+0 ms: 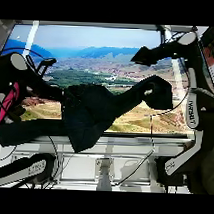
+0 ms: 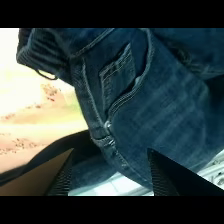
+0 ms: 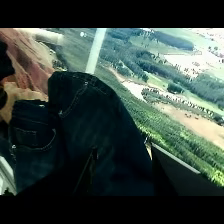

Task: Fold the clothes and pants, and hang the long-sleeved shirts on hangers.

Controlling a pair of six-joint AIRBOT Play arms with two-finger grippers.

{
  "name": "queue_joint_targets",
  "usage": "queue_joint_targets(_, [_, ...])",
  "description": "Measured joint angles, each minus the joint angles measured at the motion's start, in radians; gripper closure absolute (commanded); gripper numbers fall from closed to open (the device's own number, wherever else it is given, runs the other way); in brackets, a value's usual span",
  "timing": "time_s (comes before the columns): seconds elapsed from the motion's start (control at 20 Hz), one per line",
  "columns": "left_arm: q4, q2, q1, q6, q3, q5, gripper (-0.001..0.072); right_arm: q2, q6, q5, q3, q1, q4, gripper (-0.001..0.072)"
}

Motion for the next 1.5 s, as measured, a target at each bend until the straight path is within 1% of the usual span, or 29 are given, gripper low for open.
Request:
queue_joint_targets(0.15, [0.014, -0.026, 0.005, 0.002, -0.019, 0.029, 0.0179, -0.037, -0.004, -0.034, 0.0, 0.037, -0.02, 0.0302])
queue_joint_targets(0.35, [-0.016, -0.085, -0.005, 0.004, -0.027, 0.046, 0.018, -0.078, -0.034, -0.05, 0.0, 0.068, -0.025, 0.0302])
queue_joint_targets(0.4, [-0.022, -0.101, -0.008, 0.004, -0.027, 0.049, 0.0225, -0.088, -0.042, -0.05, 0.0, 0.075, -0.025, 0.0302])
queue_joint_targets(0.45, [-0.026, -0.12, -0.013, 0.004, -0.029, 0.052, 0.0314, -0.097, -0.05, -0.051, 0.0, 0.083, -0.02, 0.0303])
queue_joint_targets(0.5, [-0.032, -0.138, -0.018, 0.004, -0.029, 0.051, 0.0424, -0.108, -0.058, -0.051, 0.0, 0.092, -0.018, 0.0302])
queue_joint_targets(0.55, [-0.039, -0.153, -0.022, 0.003, -0.029, 0.052, 0.0571, -0.119, -0.064, -0.05, 0.0, 0.101, -0.013, 0.0302])
queue_joint_targets(0.6, [-0.048, -0.167, -0.027, 0.004, -0.029, 0.052, 0.0686, -0.131, -0.07, -0.051, 0.0, 0.112, -0.007, 0.0302])
queue_joint_targets(0.8, [-0.099, -0.186, -0.038, 0.016, -0.029, 0.044, 0.0688, -0.187, -0.092, -0.044, 0.0, 0.173, 0.008, 0.0301])
queue_joint_targets(1.05, [-0.127, -0.151, -0.042, 0.026, -0.029, 0.032, 0.0687, -0.253, -0.122, -0.037, 0.0, 0.256, 0.007, 0.0301])
queue_joint_targets(1.25, [-0.168, -0.126, -0.042, 0.03, -0.029, 0.029, 0.0688, -0.278, -0.164, -0.053, 0.001, 0.296, -0.052, 0.0302])
queue_joint_targets(1.5, [-0.229, -0.114, -0.043, 0.03, -0.029, 0.029, 0.0687, -0.287, -0.182, -0.093, 0.002, 0.322, -0.113, 0.0302])
